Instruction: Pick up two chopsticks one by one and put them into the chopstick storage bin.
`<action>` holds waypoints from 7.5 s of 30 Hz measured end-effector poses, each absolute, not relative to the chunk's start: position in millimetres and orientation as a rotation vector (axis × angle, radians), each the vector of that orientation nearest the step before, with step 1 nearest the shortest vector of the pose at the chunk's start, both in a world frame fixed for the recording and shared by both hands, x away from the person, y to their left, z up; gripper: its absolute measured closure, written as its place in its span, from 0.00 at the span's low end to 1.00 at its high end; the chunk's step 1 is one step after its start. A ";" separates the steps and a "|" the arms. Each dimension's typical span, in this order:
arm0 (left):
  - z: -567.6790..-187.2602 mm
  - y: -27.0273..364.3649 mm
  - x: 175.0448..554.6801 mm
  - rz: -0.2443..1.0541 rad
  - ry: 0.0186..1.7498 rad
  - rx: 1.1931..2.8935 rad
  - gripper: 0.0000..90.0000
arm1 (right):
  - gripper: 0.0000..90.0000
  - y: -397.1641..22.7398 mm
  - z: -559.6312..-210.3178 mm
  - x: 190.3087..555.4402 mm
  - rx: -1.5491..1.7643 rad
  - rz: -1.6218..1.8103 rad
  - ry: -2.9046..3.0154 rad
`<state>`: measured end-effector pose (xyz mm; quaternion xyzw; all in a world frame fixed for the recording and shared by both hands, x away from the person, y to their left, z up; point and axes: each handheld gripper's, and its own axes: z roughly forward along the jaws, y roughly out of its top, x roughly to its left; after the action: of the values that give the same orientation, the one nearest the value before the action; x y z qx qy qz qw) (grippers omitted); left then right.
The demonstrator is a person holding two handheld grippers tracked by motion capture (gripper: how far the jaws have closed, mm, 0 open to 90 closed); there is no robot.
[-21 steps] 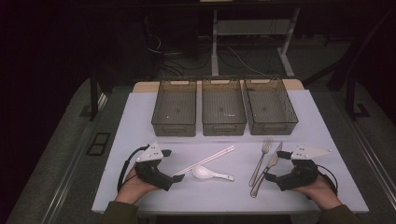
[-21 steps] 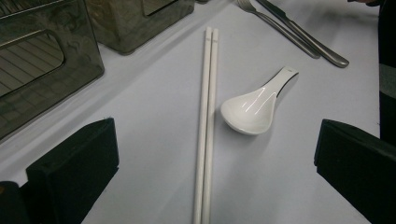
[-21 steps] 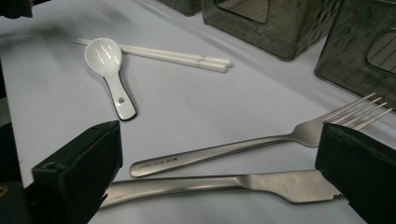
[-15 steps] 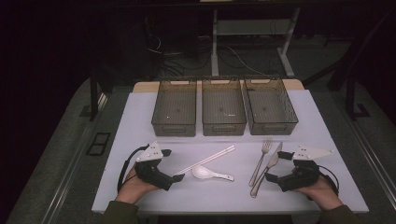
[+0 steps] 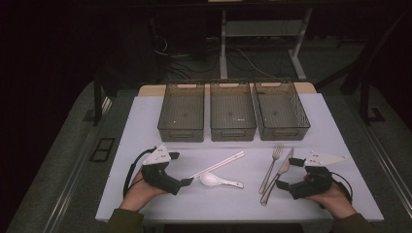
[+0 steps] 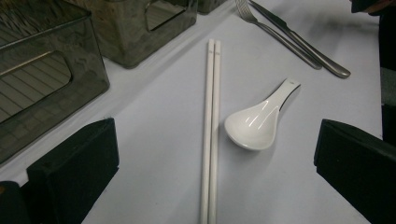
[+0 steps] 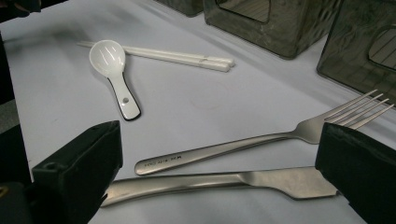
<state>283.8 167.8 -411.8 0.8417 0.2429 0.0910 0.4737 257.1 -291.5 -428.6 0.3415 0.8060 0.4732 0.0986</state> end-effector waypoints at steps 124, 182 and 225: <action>-443.7 65.0 357.8 0.074 0.529 2.349 0.89 | 0.01 -291.9 -427.9 258.2 1.050 1.403 2.360; -397.6 98.7 348.2 0.136 0.553 2.149 0.93 | 0.01 -288.3 -434.8 263.8 1.052 1.337 2.354; -329.9 126.2 382.3 0.183 0.623 1.993 0.93 | 0.01 -290.9 -434.0 263.8 1.070 1.353 2.333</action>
<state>382.3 126.2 -329.9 0.8238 0.2577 0.0756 0.4993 263.8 -290.9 -434.0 0.3661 0.7983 0.4629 0.1201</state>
